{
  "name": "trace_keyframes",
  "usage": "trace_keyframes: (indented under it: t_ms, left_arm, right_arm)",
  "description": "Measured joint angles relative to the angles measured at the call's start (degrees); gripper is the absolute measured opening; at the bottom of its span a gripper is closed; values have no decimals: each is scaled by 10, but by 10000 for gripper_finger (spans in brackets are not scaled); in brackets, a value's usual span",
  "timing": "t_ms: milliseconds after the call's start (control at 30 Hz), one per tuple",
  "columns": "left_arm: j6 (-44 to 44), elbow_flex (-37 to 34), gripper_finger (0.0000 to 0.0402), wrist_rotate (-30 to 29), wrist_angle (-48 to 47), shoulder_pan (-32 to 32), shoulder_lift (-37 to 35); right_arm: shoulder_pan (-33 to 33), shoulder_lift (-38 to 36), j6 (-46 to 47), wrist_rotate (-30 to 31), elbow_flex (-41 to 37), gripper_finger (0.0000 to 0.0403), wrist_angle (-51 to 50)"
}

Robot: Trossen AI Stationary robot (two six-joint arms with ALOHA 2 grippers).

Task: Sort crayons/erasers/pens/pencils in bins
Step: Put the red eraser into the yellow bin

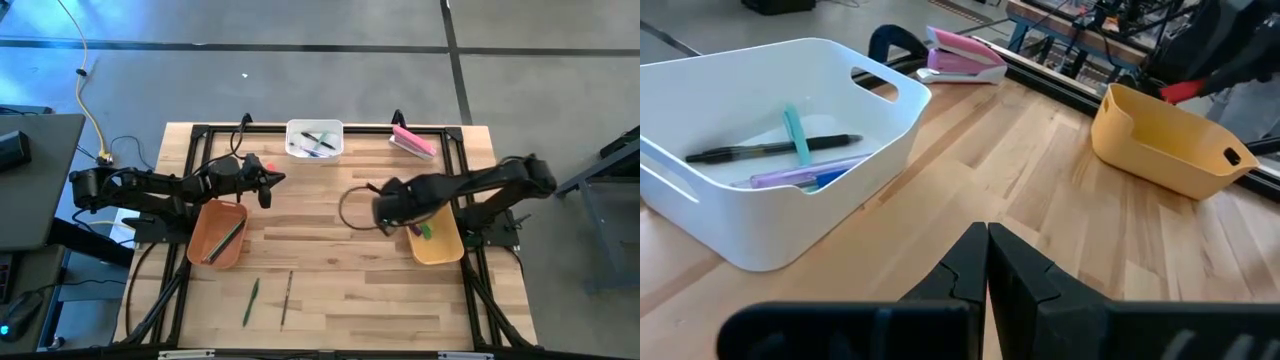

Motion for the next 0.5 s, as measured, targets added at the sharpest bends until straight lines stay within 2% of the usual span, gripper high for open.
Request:
trace_keyframes:
  t_ms: [133, 233, 300, 500]
  left_arm:
    - [0, 0, 0, -2, 0, 0, 0]
    - [0, 0, 0, -2, 0, 0, 0]
    - [0, 0, 0, -2, 0, 0, 0]
    - [0, 0, 0, -2, 0, 0, 0]
  right_arm:
    - [33, -20, 52, -44, 0, 55, -80]
    - [52, -31, 82, -46, -8, 55, -105]
    - [60, -48, 93, -48, -44, 55, -84]
    - [68, -128, 144, -71, -218, 55, 45]
